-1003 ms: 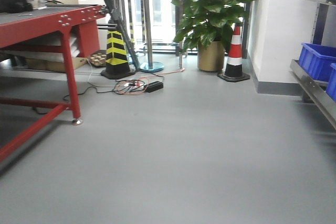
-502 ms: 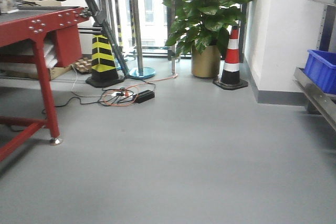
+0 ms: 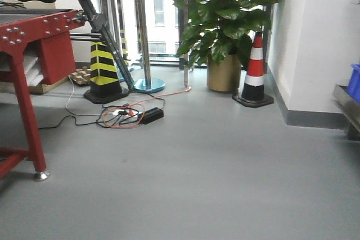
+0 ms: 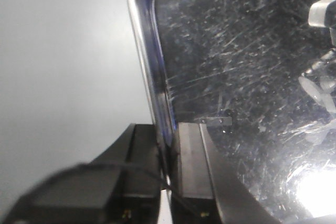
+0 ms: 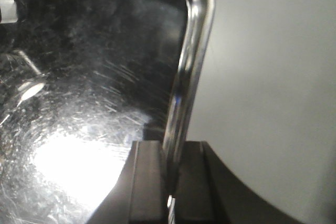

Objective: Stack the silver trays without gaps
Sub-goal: 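Carry the tray in both grippers while driving across the room, then drive up to the rack holding the larger silver tray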

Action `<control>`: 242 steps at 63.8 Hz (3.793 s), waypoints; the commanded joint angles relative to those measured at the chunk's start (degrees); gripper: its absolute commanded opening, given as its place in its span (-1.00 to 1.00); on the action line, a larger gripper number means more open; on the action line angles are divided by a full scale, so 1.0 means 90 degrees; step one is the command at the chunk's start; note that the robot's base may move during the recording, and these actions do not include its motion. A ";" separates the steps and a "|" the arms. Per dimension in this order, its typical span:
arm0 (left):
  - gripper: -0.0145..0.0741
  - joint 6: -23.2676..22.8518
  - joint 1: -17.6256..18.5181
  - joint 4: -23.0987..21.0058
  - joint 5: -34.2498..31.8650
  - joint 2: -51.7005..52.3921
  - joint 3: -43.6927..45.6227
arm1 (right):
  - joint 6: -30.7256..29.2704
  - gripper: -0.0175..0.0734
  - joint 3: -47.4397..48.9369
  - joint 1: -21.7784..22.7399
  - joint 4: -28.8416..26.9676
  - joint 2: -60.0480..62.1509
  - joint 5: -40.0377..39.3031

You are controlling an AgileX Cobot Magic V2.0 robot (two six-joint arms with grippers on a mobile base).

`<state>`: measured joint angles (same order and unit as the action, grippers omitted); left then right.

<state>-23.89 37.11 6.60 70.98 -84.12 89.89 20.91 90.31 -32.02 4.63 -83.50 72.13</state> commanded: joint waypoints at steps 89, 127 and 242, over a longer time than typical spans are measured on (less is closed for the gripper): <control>-0.78 0.0196 0.0055 0.0068 0.0374 0.0235 0.0154 | -0.0117 -0.49 0.0186 0.0001 0.0111 0.0273 0.0209; -0.78 0.0196 0.0055 0.0068 0.0374 0.0235 0.0154 | -0.0117 -0.49 0.0186 0.0001 0.0111 0.0273 0.0209; -0.78 0.0196 0.0055 0.0068 0.0374 0.0235 0.0154 | -0.0117 -0.49 0.0186 0.0001 0.0111 0.0273 0.0209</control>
<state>-23.89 37.11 6.60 70.98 -84.12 89.89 20.91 90.31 -32.02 4.53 -83.50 72.13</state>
